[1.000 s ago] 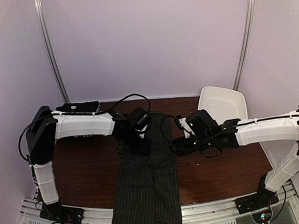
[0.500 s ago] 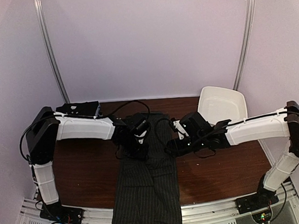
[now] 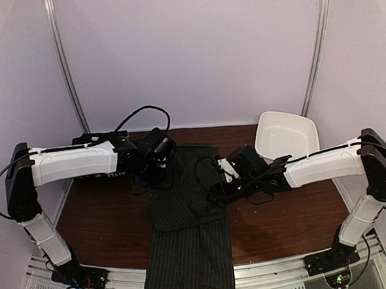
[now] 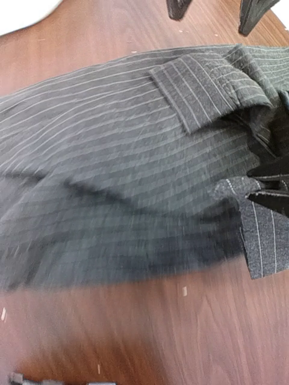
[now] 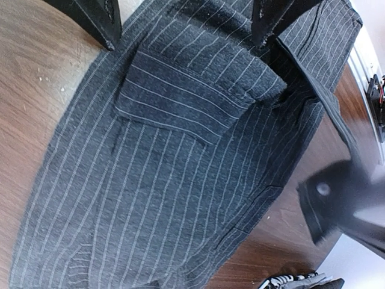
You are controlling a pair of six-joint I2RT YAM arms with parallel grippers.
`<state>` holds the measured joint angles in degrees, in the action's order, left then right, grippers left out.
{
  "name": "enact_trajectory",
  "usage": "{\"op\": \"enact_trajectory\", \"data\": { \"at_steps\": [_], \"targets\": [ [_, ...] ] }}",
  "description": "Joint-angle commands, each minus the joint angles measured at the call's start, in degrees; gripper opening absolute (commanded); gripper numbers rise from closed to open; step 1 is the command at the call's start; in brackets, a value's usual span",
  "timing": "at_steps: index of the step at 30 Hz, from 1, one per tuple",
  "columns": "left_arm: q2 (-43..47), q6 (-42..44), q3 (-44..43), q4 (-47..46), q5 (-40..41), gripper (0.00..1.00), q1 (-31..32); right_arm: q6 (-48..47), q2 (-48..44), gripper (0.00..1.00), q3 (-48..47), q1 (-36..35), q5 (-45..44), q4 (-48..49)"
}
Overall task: Fold and stack the long sleeve shirts
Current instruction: Flatten out the crumpled shirt at the center of the board.
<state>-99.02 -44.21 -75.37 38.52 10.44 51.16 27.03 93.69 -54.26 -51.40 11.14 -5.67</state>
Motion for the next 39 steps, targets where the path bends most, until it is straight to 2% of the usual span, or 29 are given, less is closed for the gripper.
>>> {"op": "enact_trajectory", "data": {
  "at_steps": [1, 12, 20, 23, 29, 32, 39],
  "targets": [
    [6.0, -2.0, 2.9, 2.7, 5.7, 0.01, -2.4, -2.5, 2.5, 0.76, -3.4, -0.9, 1.6, 1.6],
    [12.0, -1.7, 6.9, 3.6, 5.5, 0.01, -3.5, -4.4, 9.7, 0.76, -10.1, -4.0, 1.0, -0.3],
    [12.0, -0.2, 11.2, -3.5, -2.4, 0.0, -3.5, -4.4, 13.6, 0.7, -11.0, -4.5, 0.3, -1.0],
    [11.0, -0.3, 12.7, -5.6, -4.8, 0.0, -3.5, -4.4, 14.5, 0.56, -11.4, -4.5, 1.0, -0.9],
    [8.5, -1.2, 16.0, -8.4, -7.9, 0.0, -3.5, -3.7, 12.4, 0.15, -11.5, -4.3, 0.4, -1.2],
    [7.8, -1.6, 17.6, -9.3, -9.0, 0.0, -3.5, -2.8, 9.9, 0.02, -11.1, -3.6, -1.5, -1.7],
    [7.4, -2.4, 20.0, -9.3, -9.0, 0.0, -3.5, -1.4, -0.3, 0.0, -8.6, 0.9, -9.1, -3.4]
  ]
}}
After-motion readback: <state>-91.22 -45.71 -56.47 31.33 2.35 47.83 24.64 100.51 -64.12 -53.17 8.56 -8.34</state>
